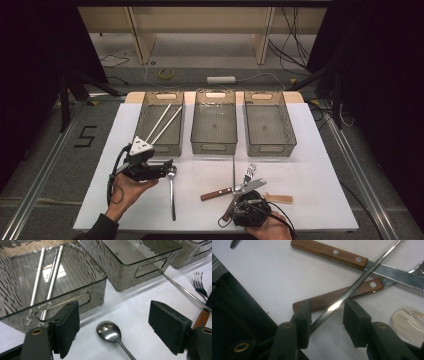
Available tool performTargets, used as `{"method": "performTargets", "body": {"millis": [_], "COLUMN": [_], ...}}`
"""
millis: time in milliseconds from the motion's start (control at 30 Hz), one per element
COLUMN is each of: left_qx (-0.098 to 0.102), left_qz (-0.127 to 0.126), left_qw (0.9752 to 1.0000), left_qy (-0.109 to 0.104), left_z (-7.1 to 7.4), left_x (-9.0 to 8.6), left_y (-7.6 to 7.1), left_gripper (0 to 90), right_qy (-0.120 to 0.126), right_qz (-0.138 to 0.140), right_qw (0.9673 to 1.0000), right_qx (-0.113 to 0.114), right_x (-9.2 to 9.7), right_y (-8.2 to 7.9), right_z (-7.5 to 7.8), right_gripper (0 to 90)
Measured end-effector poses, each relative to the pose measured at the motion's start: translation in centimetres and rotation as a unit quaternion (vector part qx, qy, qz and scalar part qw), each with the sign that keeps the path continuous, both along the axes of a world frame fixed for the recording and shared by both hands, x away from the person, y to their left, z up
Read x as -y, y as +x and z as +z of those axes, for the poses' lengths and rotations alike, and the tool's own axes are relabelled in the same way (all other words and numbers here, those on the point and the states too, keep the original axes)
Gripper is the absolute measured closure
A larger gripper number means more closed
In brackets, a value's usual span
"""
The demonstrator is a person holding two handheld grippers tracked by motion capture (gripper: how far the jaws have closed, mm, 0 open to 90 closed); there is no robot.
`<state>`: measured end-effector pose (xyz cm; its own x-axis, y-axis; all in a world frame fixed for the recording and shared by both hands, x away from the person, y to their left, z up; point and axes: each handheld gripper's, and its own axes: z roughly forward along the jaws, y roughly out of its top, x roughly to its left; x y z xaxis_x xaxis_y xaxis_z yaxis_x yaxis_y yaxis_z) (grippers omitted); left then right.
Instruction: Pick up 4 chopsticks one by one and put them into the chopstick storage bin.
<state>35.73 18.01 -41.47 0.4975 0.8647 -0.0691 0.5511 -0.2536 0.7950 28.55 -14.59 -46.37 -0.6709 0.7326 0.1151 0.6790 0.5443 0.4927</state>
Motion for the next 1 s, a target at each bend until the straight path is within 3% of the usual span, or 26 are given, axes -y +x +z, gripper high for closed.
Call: {"method": "performTargets", "body": {"millis": [700, 1000], "left_qx": [-0.001, 0.001], "left_qz": [-0.021, -0.028], "left_qw": [0.9998, 0.9996], "left_qy": [0.002, 0.005], "left_z": [-0.4, -0.4], "left_x": [0.6, 0.7], "left_y": [-0.7, -0.7], "left_gripper": [24.3, 24.3], "right_qy": [-0.018, -0.013], "right_qz": [-0.01, -0.026], "right_qw": [0.9995, 0.9987], "right_qx": [-0.022, -0.042], "right_x": [0.8, 2.4], "right_y": [0.4, 1.0], "right_z": [-0.3, -0.2], "right_gripper": [61.9, 68.5]}}
